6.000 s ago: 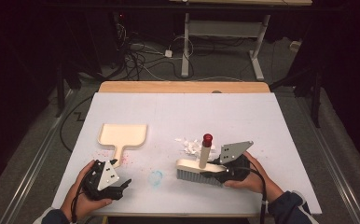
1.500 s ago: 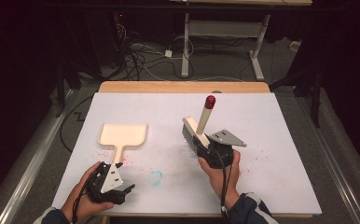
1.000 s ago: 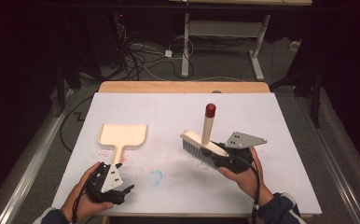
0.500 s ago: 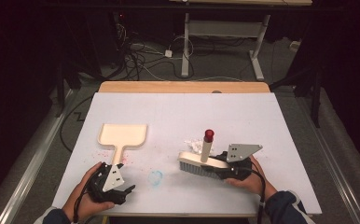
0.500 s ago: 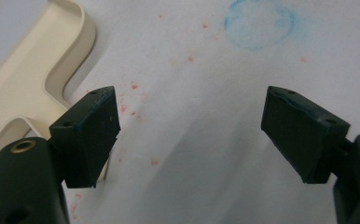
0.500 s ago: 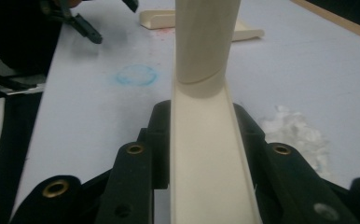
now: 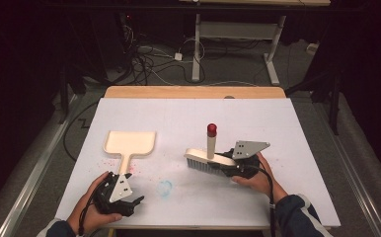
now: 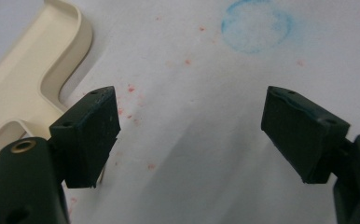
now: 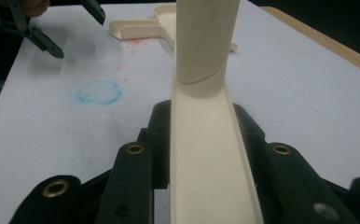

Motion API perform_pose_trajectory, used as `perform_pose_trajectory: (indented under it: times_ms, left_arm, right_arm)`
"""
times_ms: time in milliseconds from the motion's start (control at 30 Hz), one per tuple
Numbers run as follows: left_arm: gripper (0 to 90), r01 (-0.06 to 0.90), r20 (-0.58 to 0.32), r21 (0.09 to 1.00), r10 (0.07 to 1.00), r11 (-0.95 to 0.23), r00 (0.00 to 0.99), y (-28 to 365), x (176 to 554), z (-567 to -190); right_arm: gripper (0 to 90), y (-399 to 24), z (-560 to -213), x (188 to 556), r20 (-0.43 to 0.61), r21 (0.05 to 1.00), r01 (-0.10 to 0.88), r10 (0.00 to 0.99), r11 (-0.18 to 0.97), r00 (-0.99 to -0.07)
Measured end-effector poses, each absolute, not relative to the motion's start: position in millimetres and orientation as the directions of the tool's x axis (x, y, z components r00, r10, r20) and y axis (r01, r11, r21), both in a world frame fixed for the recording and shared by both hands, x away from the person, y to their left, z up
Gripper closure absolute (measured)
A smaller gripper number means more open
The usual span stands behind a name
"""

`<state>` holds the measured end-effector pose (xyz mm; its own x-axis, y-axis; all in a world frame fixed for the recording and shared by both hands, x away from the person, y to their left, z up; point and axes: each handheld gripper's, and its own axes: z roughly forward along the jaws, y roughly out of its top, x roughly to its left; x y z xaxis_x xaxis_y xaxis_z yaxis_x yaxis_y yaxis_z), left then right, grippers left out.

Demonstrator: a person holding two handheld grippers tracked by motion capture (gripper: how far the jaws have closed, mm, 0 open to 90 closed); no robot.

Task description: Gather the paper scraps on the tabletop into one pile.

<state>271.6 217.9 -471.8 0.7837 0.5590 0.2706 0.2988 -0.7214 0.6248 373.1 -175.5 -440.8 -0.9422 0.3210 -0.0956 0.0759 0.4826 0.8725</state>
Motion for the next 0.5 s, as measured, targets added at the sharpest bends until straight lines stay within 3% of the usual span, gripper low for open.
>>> perform_pose_trajectory:
  times_ms: [500]
  left_arm:
    - [18.5, 0.322, 0.271, 0.644, 0.600, -0.694, 0.753, 228, 272, -468]
  right_arm:
    - [67.9, -187, -414, 355, -0.113, 0.899, 0.075, 0.394, 0.432, -0.912]
